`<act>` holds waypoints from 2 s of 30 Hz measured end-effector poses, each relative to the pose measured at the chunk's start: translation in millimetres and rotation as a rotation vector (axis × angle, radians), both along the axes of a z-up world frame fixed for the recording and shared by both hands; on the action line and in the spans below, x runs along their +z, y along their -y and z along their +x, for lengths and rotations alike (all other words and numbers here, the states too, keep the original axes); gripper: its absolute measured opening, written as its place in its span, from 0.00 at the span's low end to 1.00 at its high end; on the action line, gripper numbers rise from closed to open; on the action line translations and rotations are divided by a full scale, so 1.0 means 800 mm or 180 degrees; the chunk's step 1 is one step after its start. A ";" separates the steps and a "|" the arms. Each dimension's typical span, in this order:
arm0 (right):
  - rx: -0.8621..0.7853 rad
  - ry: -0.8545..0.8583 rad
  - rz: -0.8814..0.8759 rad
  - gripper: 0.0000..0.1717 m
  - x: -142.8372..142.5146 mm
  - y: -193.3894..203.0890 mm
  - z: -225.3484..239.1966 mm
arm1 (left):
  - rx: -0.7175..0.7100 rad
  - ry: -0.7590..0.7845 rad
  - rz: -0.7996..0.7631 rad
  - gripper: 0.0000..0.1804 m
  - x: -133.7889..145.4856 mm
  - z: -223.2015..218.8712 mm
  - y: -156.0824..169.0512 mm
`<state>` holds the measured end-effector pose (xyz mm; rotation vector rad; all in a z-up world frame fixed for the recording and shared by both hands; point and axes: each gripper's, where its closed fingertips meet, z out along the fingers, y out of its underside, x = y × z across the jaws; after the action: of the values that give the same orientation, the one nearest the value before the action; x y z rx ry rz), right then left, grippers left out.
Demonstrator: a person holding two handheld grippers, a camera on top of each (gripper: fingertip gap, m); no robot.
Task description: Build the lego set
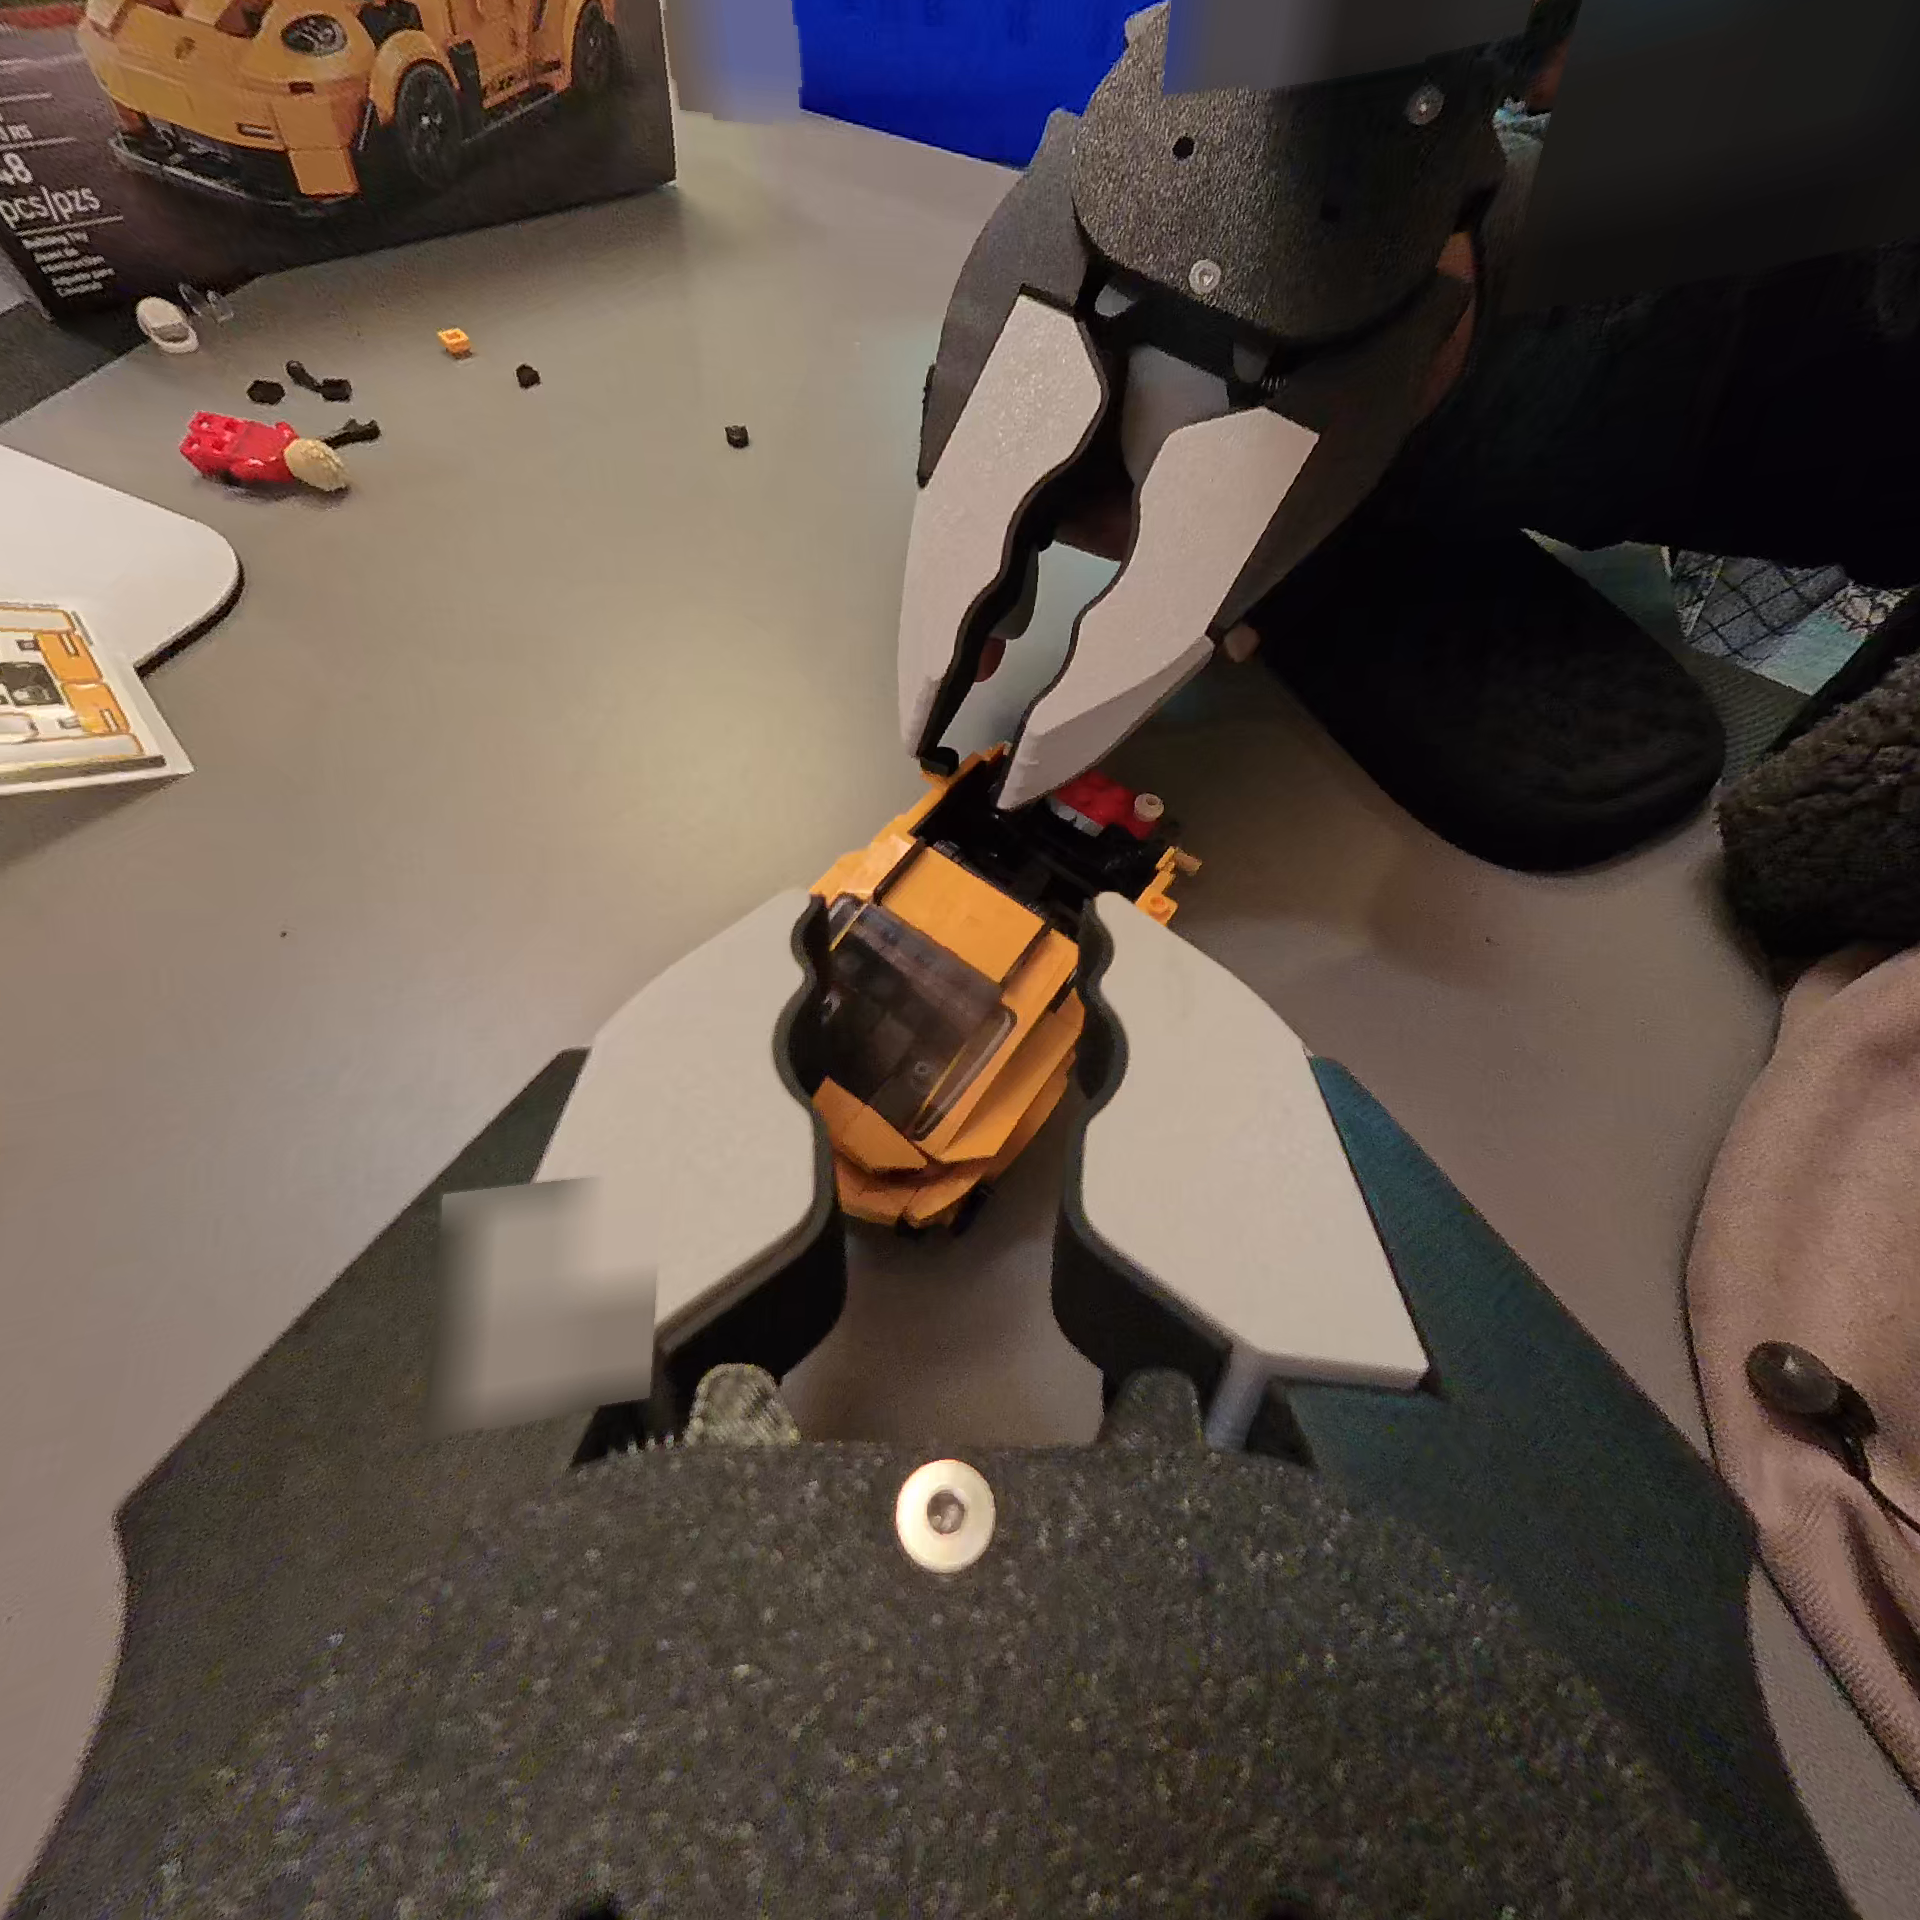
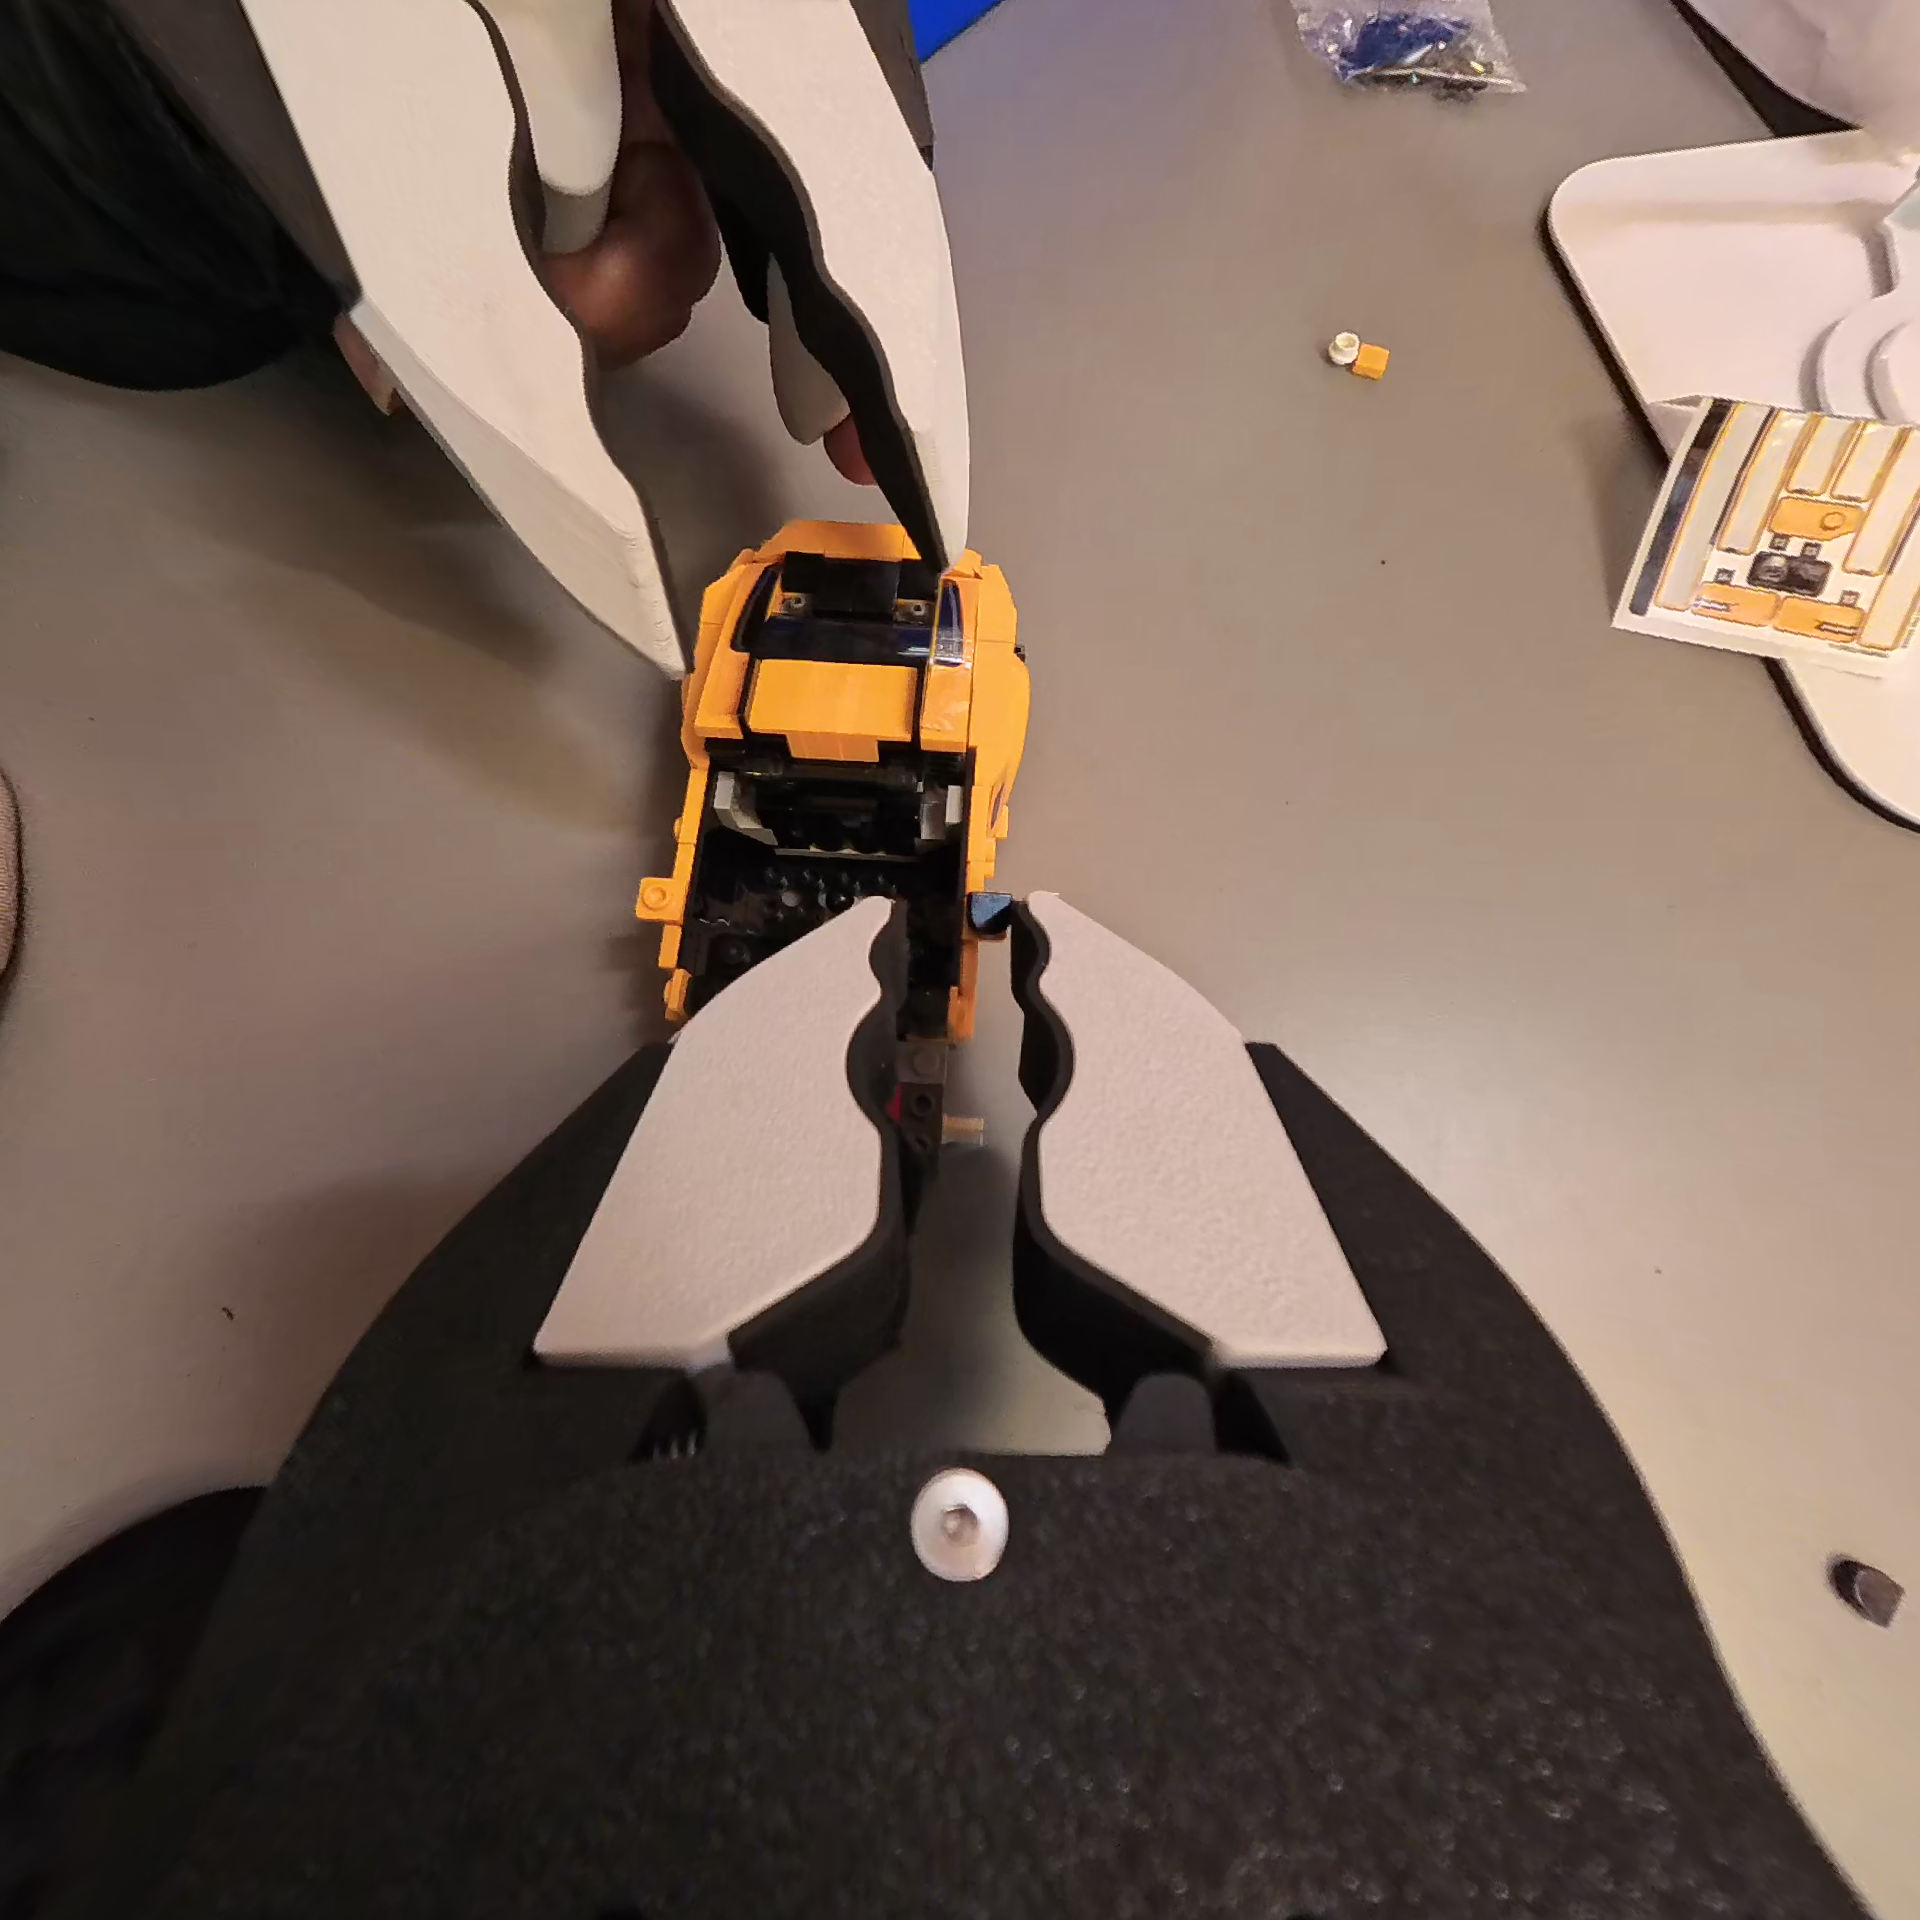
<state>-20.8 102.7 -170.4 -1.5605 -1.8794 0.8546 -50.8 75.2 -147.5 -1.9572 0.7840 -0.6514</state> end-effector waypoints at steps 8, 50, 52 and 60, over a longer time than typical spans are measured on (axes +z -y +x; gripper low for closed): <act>0.0033 0.0036 0.0027 0.12 -0.001 0.001 0.000 | -0.0365 -0.0089 -0.0289 0.19 0.006 0.025 0.003; -0.0119 0.0166 -0.1436 0.12 0.010 0.000 0.015 | -0.1305 -0.1459 -0.0133 0.24 -0.024 0.060 -0.010; -0.0076 0.0256 -0.1950 0.12 0.014 0.000 0.015 | -0.1307 -0.1469 -0.0104 0.24 -0.025 0.060 -0.010; -0.0047 0.0592 -0.2890 0.10 0.003 -0.002 0.010 | -0.1302 -0.1440 -0.0019 0.23 -0.025 0.060 -0.011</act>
<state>-12.8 104.5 -168.3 -2.2105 -1.6651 1.7634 -3.0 83.7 -167.4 -1.9907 1.4878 -0.4418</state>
